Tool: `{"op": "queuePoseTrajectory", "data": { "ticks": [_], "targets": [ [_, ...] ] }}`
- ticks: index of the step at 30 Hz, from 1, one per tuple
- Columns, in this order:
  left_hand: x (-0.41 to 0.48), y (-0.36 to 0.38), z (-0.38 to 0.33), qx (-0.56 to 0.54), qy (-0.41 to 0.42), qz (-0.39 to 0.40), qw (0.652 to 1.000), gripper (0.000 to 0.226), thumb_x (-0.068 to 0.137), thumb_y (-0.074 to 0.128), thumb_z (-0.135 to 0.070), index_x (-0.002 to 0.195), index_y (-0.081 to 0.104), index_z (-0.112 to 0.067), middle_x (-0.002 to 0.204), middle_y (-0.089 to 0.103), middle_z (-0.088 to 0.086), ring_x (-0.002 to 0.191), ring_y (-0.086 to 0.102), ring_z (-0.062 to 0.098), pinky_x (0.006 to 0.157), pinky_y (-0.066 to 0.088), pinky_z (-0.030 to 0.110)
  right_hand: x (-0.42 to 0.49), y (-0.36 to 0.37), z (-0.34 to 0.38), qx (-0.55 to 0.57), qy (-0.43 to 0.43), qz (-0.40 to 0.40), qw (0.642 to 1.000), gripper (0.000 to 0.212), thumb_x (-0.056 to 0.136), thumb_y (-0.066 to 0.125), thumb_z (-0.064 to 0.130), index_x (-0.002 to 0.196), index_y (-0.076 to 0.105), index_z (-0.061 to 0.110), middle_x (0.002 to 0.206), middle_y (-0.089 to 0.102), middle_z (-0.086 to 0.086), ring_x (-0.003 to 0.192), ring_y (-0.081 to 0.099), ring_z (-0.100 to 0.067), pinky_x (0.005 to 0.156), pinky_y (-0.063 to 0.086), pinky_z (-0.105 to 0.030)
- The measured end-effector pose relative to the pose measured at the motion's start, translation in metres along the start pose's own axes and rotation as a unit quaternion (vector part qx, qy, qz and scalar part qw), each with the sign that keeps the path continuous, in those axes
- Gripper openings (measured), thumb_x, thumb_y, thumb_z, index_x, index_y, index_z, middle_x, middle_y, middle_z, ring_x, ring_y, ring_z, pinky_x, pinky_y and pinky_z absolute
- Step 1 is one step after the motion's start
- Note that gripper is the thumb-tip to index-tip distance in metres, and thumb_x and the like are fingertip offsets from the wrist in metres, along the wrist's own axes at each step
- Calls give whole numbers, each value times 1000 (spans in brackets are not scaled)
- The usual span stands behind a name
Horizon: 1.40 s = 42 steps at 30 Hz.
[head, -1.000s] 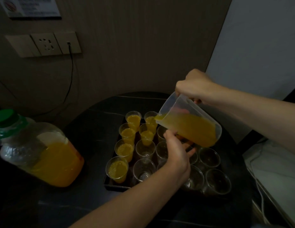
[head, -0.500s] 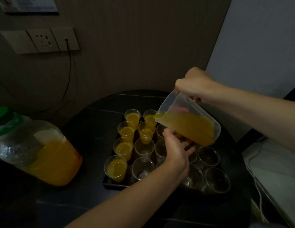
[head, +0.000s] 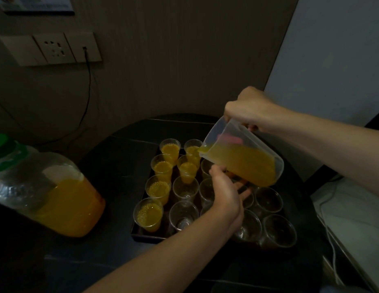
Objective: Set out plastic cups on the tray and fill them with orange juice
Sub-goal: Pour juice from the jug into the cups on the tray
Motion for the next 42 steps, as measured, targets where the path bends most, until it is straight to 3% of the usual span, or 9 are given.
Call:
{"op": "queuePoseTrajectory", "data": {
  "ticks": [4,11,17,22,27,42],
  "targets": [
    [2,-2,0,8,0,-5,1000,35,106,31,-41,135,46,-27,127,58,6,118,60,33,99,50,52,0,0,-1,13,9,3,1000,13,84,69,21,85,61,11,80,61,-8,69,61,-21,59,46,-32],
    [-6,-2,-8,31,20,-18,999,33,106,32,-39,134,46,-28,126,58,6,113,60,29,100,50,54,-9,-5,-1,49,12,-18,999,12,83,67,20,88,64,10,79,61,-8,70,62,-21,59,47,-32],
    [-24,-2,-16,53,30,-25,998,34,106,31,-43,133,46,-28,129,56,6,116,60,29,94,51,49,-25,-14,5,65,8,-30,997,12,82,69,21,86,65,10,79,61,-8,68,60,-20,55,45,-29],
    [-39,-9,-13,57,29,-21,998,34,106,31,-44,133,46,-29,131,56,7,117,60,31,99,50,53,-42,-14,10,64,2,-19,998,12,82,69,19,86,66,9,80,63,-9,71,63,-22,58,47,-32],
    [-51,-22,-5,51,15,-18,998,36,106,32,-47,136,45,-32,131,58,6,118,61,30,91,54,47,-54,-6,7,55,4,3,998,10,85,68,19,85,64,9,78,62,-8,69,61,-20,59,47,-31],
    [-64,-28,7,-18,-24,-31,999,38,104,38,-37,140,44,-27,131,59,13,118,61,37,108,46,55,-66,12,8,-2,13,22,1000,14,83,71,23,83,67,10,76,65,-8,69,64,-22,59,47,-31]
  ]
}}
Point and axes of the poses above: each hand's wrist, its own x-axis towards the middle knuckle, its own y-axis out of the palm, z = x × y, the point moved 4 cm from there along x, towards the middle knuckle
